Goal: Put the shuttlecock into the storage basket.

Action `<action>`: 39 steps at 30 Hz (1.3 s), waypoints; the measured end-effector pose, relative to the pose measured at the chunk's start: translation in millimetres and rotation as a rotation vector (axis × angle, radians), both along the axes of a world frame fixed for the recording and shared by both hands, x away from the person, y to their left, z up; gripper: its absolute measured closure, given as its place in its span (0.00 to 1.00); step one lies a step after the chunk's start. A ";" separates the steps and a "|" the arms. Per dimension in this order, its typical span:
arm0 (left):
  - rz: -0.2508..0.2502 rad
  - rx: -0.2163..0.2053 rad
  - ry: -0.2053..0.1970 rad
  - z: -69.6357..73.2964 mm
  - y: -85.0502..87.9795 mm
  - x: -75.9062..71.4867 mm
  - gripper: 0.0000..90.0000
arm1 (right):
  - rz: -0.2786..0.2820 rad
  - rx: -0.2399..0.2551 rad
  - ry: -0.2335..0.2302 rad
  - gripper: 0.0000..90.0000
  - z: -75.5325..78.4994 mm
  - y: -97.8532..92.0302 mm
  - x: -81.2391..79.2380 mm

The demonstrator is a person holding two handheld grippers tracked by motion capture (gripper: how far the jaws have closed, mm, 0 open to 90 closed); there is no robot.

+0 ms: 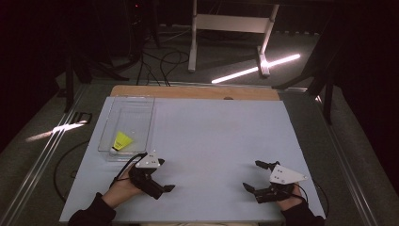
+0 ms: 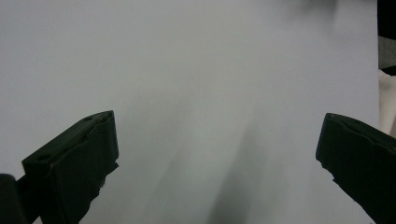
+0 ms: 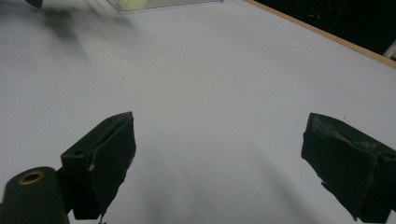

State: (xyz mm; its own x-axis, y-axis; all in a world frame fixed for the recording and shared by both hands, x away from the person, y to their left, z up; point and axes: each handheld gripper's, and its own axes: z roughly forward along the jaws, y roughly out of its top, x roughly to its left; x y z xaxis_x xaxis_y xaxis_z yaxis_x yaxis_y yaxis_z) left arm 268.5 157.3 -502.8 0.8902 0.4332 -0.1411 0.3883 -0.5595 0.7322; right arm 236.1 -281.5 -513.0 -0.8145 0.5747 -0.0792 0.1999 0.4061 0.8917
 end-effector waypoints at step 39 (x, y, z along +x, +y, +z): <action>0.307 -0.073 -0.080 -18.0 46.8 -30.6 0.00 | -0.010 0.006 0.008 0.11 -0.4 -1.7 0.5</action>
